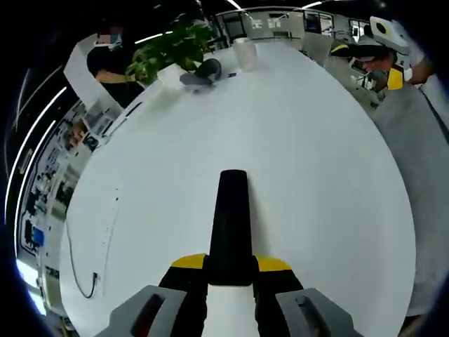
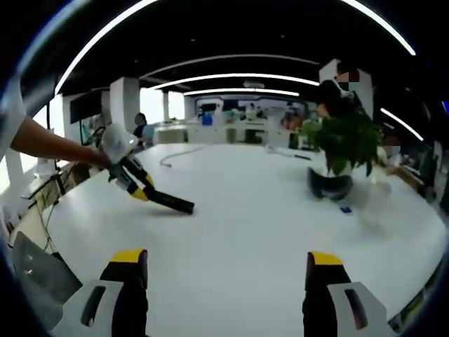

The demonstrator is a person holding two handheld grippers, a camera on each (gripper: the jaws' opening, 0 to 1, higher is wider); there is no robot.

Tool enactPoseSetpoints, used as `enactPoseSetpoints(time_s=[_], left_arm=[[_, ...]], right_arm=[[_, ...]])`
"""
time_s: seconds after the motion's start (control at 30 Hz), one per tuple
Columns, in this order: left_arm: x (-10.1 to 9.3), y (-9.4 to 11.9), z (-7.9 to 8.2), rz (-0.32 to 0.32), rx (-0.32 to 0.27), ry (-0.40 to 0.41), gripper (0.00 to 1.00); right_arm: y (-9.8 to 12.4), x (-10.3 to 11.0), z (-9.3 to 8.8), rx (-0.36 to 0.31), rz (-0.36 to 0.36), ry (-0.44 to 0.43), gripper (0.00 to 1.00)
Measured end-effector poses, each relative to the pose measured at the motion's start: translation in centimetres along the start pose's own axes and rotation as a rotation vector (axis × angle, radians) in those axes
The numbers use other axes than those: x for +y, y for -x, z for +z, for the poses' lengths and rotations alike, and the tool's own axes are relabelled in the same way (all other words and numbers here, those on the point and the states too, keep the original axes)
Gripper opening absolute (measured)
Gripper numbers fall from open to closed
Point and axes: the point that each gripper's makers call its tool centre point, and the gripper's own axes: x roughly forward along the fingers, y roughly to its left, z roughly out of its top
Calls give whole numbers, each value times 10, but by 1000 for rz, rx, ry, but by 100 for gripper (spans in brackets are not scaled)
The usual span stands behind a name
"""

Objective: Press the specified remote control buttons in sequence, fully releasing each button before pressing the next.

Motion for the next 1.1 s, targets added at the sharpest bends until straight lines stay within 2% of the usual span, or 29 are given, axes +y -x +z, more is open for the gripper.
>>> enactPoseSetpoints(time_s=[0.27,0.43,0.53,0.77,0.9,0.93,0.97,1.03,1.1], left_arm=[[30,-14,-9,21,-1,-6,23],[40,-20,-8,38,-4,-43,23],[44,-25,-10,29,-7,-31,23],[54,-36,-17,38,1,-58,23],[62,-39,-20,49,20,-81,24],[67,-39,-23,68,42,-104,24],[69,-40,-30,81,94,-104,24],[70,-42,-27,66,63,-98,24],[70,-43,-27,60,64,-87,24]], right_arm=[[-3,0,-8,45,-2,9,90],[-4,-3,-10,57,-14,5,89],[-4,-2,-12,70,-10,1,89],[-6,-2,-18,98,-11,0,88],[-5,-3,-18,99,-18,3,88],[-6,-3,-19,103,-20,4,88],[-6,-3,-19,105,-20,4,87],[-5,-4,-20,108,-25,6,85],[-4,-4,-18,99,-27,5,85]])
